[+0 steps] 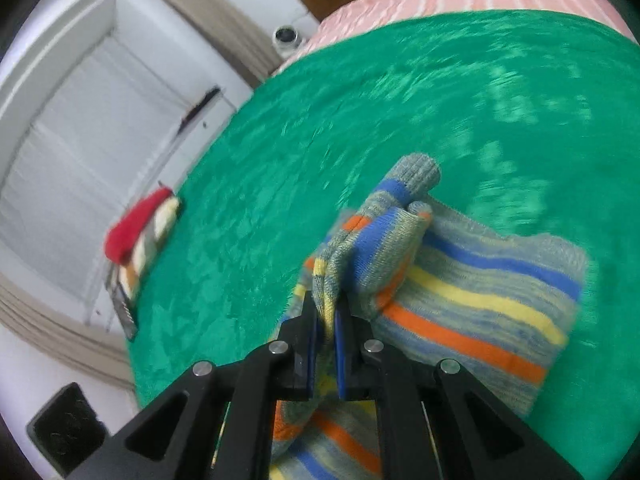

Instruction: Fold small clothes

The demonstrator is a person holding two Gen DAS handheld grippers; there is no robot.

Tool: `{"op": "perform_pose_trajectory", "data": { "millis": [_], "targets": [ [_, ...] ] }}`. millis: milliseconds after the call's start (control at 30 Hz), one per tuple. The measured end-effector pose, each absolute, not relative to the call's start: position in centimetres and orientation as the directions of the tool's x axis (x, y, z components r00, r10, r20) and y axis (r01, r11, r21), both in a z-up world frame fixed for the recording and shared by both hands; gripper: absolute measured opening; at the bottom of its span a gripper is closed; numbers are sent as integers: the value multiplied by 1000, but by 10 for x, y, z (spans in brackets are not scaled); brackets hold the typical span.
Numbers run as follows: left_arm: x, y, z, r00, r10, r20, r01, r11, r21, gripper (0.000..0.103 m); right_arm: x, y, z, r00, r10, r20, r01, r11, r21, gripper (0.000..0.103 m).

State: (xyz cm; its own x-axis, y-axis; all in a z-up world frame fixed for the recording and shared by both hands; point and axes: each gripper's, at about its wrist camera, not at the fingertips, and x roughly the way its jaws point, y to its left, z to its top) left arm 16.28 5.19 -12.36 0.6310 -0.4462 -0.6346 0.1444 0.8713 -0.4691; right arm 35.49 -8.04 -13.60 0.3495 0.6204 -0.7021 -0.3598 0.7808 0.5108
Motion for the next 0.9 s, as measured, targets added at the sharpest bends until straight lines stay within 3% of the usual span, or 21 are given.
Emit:
{"op": "perform_pose_trajectory", "data": {
  "millis": [67,100,133,200,300,433,600,767,833,900],
  "targets": [
    [161,67,-133,625,-410,-665,103,887,-450,10,356,-61,-148,334,622,-709,-360,779,514,8],
    [163,70,-137,625,-389,-677,84,895,-437,15,356,-54,-153,326,631,-704,-363,771,523,10],
    [162,74,-141,620,-360,-697,63,908,-413,22,355,-45,-160,315,652,-690,-371,753,543,16],
    [157,85,-146,598,-336,-727,15,912,-409,63,353,-44,-162,315,687,-655,-357,725,589,29],
    [150,97,-138,631,-375,-679,40,890,-454,73,339,-72,-143,384,709,-591,-336,704,626,32],
    [158,80,-129,626,-387,-677,106,902,-418,76,295,-109,-104,470,616,-633,-427,786,447,32],
    [203,66,-152,593,-265,-760,49,955,-294,76,223,-124,-103,493,509,-706,-558,807,192,32],
    [210,74,-170,553,-224,-802,25,967,-254,75,193,-126,-169,421,420,-804,-544,826,147,33],
    [205,77,-160,554,-248,-795,40,961,-272,75,185,-127,-167,452,415,-789,-548,828,121,34],
    [207,81,-146,567,-306,-765,70,943,-326,81,185,-132,-158,459,425,-780,-536,833,138,34]
  ]
}}
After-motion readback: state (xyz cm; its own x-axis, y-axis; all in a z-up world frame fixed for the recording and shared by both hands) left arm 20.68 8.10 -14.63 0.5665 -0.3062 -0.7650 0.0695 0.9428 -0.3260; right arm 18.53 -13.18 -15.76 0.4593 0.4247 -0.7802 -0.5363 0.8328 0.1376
